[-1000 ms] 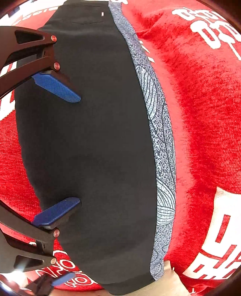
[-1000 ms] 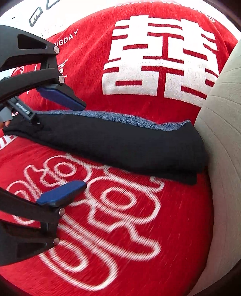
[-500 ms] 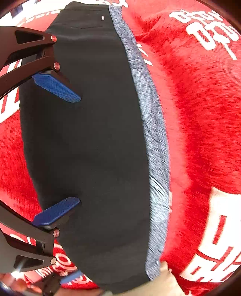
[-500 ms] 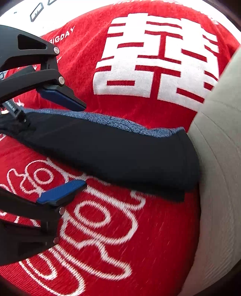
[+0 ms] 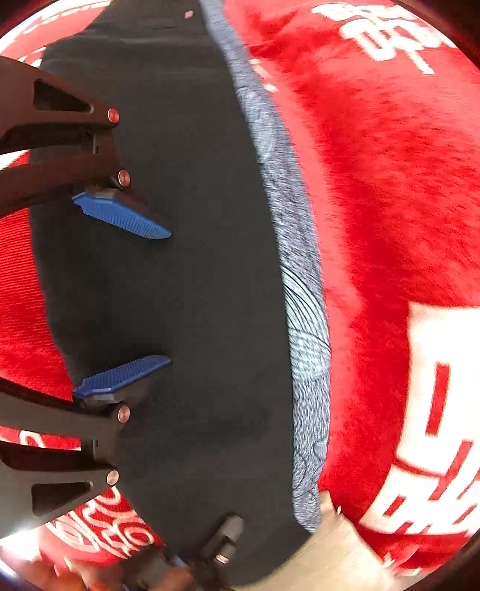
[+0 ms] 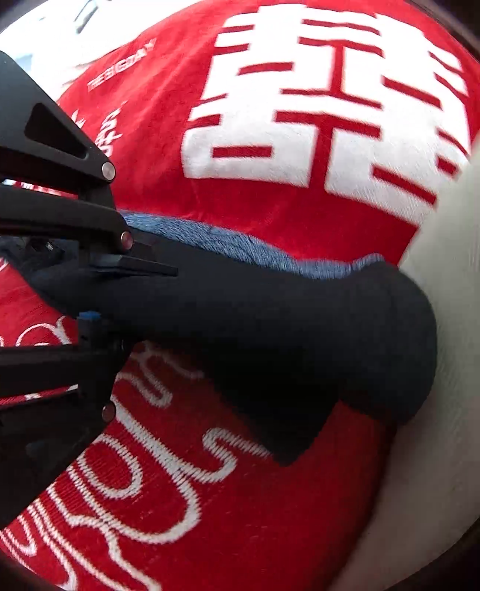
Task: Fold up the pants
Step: 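Grasp the folded trousers end with the right gripper and fold it toward the left gripper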
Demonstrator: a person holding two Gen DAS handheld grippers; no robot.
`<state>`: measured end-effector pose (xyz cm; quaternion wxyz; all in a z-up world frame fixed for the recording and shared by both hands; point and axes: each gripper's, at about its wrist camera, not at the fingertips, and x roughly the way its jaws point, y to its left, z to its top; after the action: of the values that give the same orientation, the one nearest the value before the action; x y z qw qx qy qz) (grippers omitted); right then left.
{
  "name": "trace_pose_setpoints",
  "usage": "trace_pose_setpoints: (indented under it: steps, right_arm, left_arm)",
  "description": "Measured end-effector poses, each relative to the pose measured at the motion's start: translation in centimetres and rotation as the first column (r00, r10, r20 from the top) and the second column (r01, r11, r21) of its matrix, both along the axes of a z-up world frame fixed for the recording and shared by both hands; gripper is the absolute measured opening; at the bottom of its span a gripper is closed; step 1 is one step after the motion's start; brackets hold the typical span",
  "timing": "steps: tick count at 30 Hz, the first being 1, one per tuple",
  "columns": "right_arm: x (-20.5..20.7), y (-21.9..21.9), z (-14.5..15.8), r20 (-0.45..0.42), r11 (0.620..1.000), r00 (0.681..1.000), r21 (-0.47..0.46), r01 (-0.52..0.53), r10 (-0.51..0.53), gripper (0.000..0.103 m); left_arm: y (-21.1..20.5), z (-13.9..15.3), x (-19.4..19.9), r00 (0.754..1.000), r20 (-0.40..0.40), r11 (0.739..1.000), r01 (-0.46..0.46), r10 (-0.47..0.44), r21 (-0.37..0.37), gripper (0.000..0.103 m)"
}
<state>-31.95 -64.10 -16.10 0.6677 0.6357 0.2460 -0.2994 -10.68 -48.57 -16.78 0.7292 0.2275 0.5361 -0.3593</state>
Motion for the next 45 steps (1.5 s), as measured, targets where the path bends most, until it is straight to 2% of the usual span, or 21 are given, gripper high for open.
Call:
trace_pose_setpoints:
  steps: [1,5,10,16,18,20,22,25,27,28,30,31,34,36,37,38,39,40,41,43,45]
  right_arm:
    - [0.5,0.2,0.9,-0.019,0.999,0.999,-0.031,-0.033,0.032,0.014]
    - [2.5,1.4,4.3,-0.079,0.977,0.986,-0.146,-0.158,0.147,0.014]
    - [5.5,3.7,8.1,-0.152,0.918,0.951,-0.258,-0.303,0.271,0.013]
    - [10.1,8.0,11.1,-0.274,0.796,0.873,-0.364,-0.483,0.404,0.013]
    - [11.7,9.6,11.7,-0.313,0.751,0.84,-0.382,-0.538,0.443,0.013]
    - [13.2,11.1,12.3,-0.359,0.705,0.806,-0.396,-0.588,0.471,0.013]
    - [15.0,13.3,12.8,-0.443,0.632,0.75,-0.411,-0.656,0.491,0.013]
    - [17.6,16.7,12.4,-0.557,0.533,0.667,-0.411,-0.739,0.495,0.013]
    - [19.9,19.6,11.3,-0.647,0.455,0.594,-0.396,-0.798,0.479,0.013]
    - [21.1,21.3,10.2,-0.695,0.417,0.553,-0.381,-0.825,0.46,0.014]
    - [23.4,23.8,8.2,-0.751,0.384,0.5,-0.349,-0.855,0.431,0.015]
    - [24.5,25.3,6.5,-0.782,0.371,0.462,-0.317,-0.873,0.418,0.016]
    - [26.4,28.4,2.4,-0.845,0.348,0.373,-0.243,-0.906,0.382,0.025]
    - [27.3,30.4,-0.5,-0.909,0.301,0.269,-0.172,-0.938,0.317,0.026]
    - [27.5,31.6,-1.5,-0.938,0.262,0.218,-0.146,-0.954,0.271,0.031]
    - [26.3,32.0,-1.6,-0.944,0.238,0.203,-0.141,-0.961,0.261,0.041]
    - [25.5,32.3,-1.3,-0.939,0.22,0.206,-0.147,-0.964,0.275,0.047]
    - [24.9,32.7,-0.6,-0.921,0.208,0.222,-0.161,-0.965,0.319,0.055]
    - [24.5,32.9,0.2,-0.905,0.205,0.234,-0.169,-0.964,0.356,0.057]
    - [23.2,32.5,2.1,-0.863,0.224,0.261,-0.177,-0.958,0.432,0.057]
    - [22.3,31.8,3.5,-0.833,0.287,0.317,-0.2,-0.937,0.453,0.057]
  left_arm:
    - [0.2,0.0,-0.3,1.0,0.015,1.0,-0.001,0.001,-0.014,0.067]
    - [1.1,0.0,-0.1,1.0,-0.01,0.998,-0.019,0.019,-0.059,0.067]
    - [2.4,0.4,-0.9,1.0,0.008,0.992,-0.009,0.01,-0.125,0.067]
    - [4.2,0.3,-0.9,1.0,-0.003,0.985,0.016,-0.017,-0.171,0.067]
    - [5.2,1.1,0.1,0.996,-0.083,0.987,0.004,-0.018,-0.159,0.067]
    - [6.8,2.3,1.7,0.987,-0.161,0.989,-0.05,0.027,-0.139,0.066]
    - [10.3,3.9,3.7,0.978,-0.19,0.982,-0.117,0.088,-0.149,0.067]
    - [15.5,5.8,6.7,0.98,-0.14,0.978,-0.159,0.14,-0.136,0.067]
    - [18.7,6.0,9.0,0.978,-0.131,0.977,-0.181,0.165,-0.115,0.088]
    - [20.8,5.9,10.7,0.973,-0.138,0.974,-0.202,0.186,-0.108,0.088]
    - [23.1,5.5,12.3,0.969,-0.135,0.972,-0.22,0.209,-0.077,0.088]
    - [24.4,5.2,13.4,0.967,-0.121,0.971,-0.232,0.224,-0.051,0.088]
    - [26.2,4.3,15.5,0.957,-0.117,0.962,-0.272,0.267,-0.025,0.088]
    - [27.0,3.6,16.4,0.951,-0.117,0.957,-0.29,0.287,-0.003,0.088]
    - [27.5,3.4,16.8,0.948,-0.114,0.955,-0.297,0.296,0.008,0.088]
    - [27.9,3.4,17.0,0.947,-0.115,0.954,-0.3,0.299,0.011,0.088]
    - [28.1,3.5,17.1,0.947,-0.121,0.954,-0.299,0.298,0.009,0.088]
    - [28.2,3.7,16.9,0.949,-0.13,0.957,-0.291,0.289,0.002,0.088]
    - [27.7,3.2,17.2,0.95,-0.138,0.959,-0.283,0.28,-0.002,0.088]
    - [27.1,3.8,16.9,0.953,-0.178,0.967,-0.254,0.245,-0.03,0.088]
    - [25.7,4.7,16.1,0.954,-0.231,0.974,-0.212,0.189,-0.078,0.088]
